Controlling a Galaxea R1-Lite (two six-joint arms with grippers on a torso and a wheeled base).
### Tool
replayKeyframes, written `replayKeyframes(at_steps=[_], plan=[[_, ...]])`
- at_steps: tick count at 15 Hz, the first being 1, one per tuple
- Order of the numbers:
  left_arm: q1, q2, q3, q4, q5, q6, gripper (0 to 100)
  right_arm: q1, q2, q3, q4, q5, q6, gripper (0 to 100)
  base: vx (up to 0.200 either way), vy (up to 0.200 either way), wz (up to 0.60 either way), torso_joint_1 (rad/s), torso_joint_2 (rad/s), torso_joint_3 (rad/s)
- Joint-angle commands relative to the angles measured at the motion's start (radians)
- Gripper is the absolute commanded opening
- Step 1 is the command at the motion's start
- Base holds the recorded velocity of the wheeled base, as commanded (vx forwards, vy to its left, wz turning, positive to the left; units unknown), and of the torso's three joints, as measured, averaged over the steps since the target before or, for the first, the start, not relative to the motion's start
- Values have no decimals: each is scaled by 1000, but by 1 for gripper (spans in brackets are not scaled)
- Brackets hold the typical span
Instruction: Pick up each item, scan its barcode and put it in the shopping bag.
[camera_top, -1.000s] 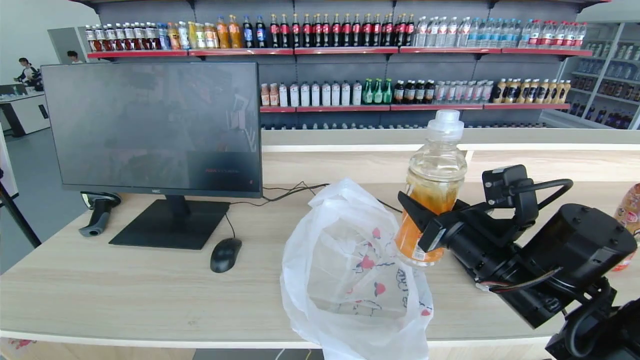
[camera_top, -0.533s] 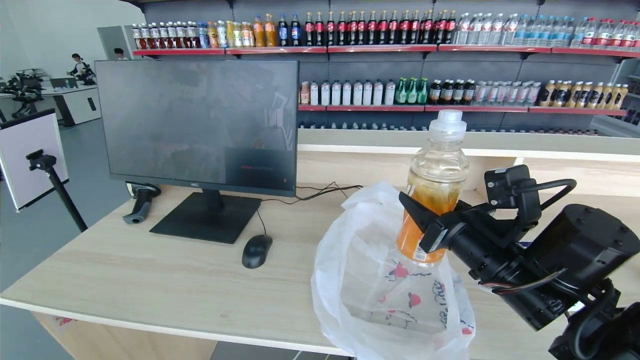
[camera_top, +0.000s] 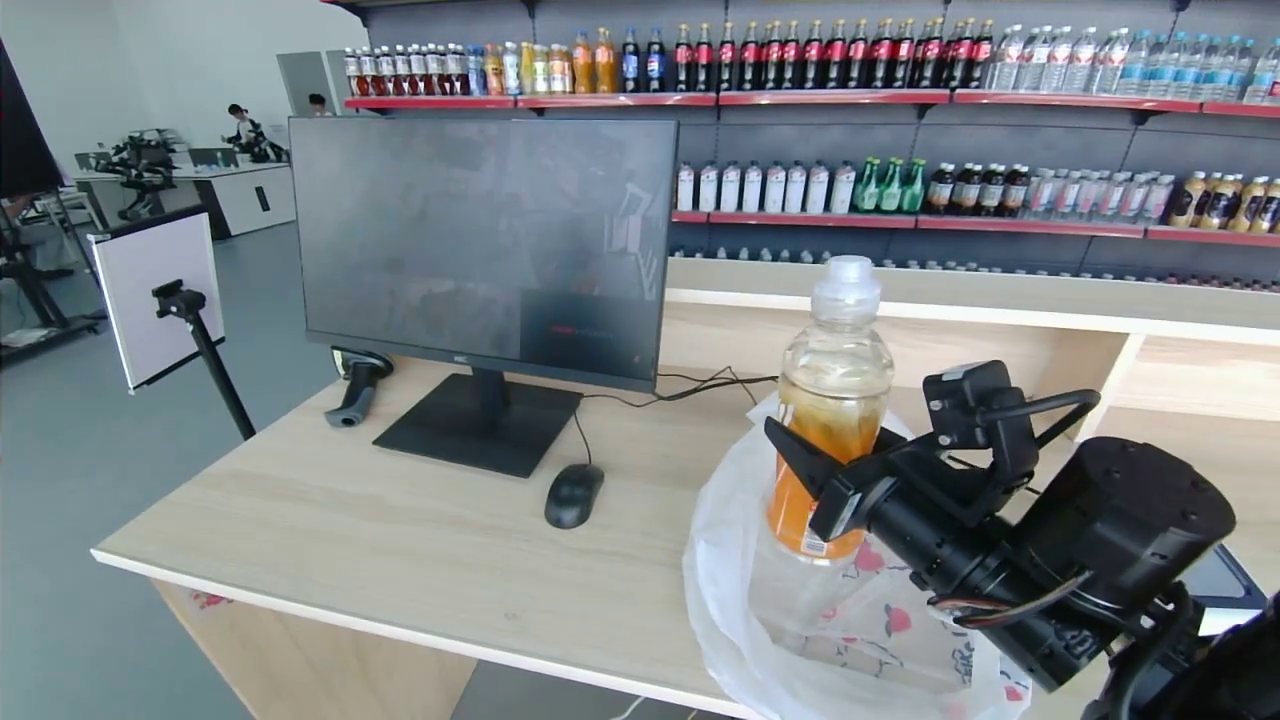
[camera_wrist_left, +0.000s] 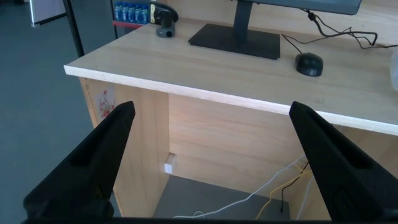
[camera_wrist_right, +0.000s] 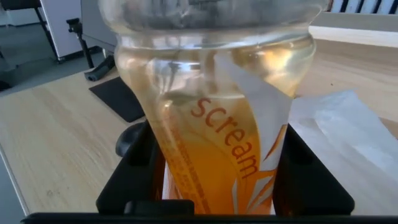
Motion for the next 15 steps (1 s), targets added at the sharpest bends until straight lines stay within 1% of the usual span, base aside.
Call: replayKeyframes(at_steps=[1, 3, 5, 6, 8, 15], plan=[[1, 0, 0, 0, -1, -2, 100, -14, 68, -30, -1, -2, 10, 0, 0, 0, 0, 0, 0, 0], [1, 0, 0, -2, 1, -2, 100, -17, 108, -50, -1, -2, 15, 0, 0, 0, 0, 0, 0, 0], [1, 0, 0, -2, 1, -3, 100, -38, 125, -58, -1, -2, 15, 0, 0, 0, 0, 0, 0, 0], [1, 0, 0, 0, 1, -5, 100, -86, 139, -67, -1, -2, 15, 0, 0, 0, 0, 0, 0, 0], [1, 0, 0, -2, 1, -6, 100, -123, 162, -92, -1, 0, 15, 0, 0, 0, 0, 0, 0, 0], [1, 0, 0, -2, -1, -6, 100, -140, 243, -138, -1, 0, 15, 0, 0, 0, 0, 0, 0, 0]])
